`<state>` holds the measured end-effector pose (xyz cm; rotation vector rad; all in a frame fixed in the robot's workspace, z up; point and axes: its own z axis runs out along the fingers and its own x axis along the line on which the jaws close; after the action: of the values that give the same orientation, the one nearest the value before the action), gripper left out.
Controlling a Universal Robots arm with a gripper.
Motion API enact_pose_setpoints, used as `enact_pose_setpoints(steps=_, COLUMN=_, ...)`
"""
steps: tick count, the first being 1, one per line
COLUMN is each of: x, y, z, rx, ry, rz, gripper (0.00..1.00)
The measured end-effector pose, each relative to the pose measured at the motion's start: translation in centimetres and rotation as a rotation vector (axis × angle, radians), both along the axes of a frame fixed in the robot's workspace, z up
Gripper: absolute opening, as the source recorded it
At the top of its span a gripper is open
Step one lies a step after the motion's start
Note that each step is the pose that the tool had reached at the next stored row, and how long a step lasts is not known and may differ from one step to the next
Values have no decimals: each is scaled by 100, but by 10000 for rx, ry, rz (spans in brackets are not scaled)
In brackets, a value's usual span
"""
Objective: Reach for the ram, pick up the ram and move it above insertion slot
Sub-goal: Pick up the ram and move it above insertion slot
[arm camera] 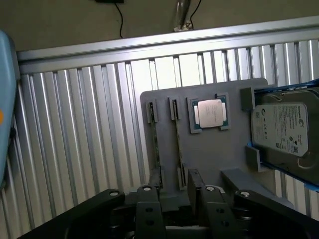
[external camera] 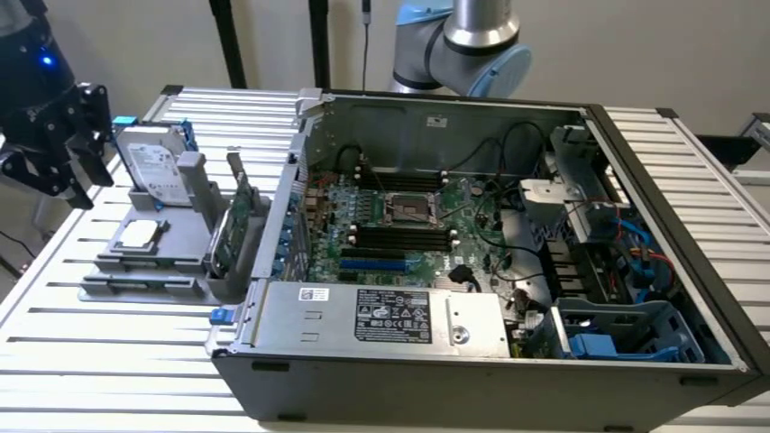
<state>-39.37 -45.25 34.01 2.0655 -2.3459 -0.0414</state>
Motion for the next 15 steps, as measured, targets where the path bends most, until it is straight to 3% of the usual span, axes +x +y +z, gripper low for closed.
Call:
enact_pose_setpoints(steps=2, x=0, y=1, z=-11, rx=-1, ry=-6, rz=33, gripper=42)
enact_pose_setpoints(steps=4, x=-1, y=2, z=-28, rx=-2, ry=-22, rz=132, gripper=54)
enact_pose_setpoints(steps=15, x=0, y=4, z=-220, rx=-10, ry=-35, rz=854, gripper=54)
